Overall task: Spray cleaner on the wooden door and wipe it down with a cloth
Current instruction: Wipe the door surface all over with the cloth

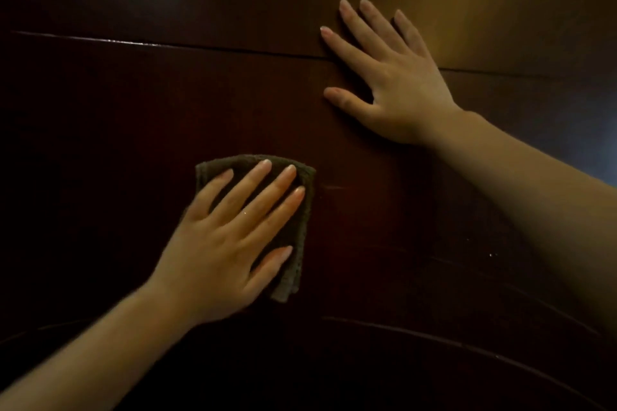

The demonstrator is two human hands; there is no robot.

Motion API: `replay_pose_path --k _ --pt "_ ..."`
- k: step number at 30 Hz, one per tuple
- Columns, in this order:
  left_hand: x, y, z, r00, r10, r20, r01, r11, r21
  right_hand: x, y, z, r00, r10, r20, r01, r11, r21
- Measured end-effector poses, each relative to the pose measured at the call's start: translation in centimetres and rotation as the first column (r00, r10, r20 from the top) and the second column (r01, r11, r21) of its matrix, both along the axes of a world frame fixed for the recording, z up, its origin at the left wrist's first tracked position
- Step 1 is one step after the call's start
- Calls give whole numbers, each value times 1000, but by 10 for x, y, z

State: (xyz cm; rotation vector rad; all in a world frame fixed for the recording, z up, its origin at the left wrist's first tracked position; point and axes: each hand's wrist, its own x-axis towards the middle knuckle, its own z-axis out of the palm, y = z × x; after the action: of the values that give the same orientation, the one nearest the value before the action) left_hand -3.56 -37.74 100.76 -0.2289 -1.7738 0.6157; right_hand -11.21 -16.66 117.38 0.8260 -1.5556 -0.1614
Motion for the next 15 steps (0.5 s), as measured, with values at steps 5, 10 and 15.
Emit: replay_pose_path --k 5,10,15 --pt "0 5 27 993 36 -116 -3 963 269 -3 1 1 1000 2 -19 -2 1000 -6" --pt "-11 38 -18 998 -15 -59 27 979 201 -5 2 0 1000 -4 -25 4 1000 0" --pt "-11 41 -3 999 5 -36 2 986 167 -4 13 0 999 -43 -19 45 995 86"
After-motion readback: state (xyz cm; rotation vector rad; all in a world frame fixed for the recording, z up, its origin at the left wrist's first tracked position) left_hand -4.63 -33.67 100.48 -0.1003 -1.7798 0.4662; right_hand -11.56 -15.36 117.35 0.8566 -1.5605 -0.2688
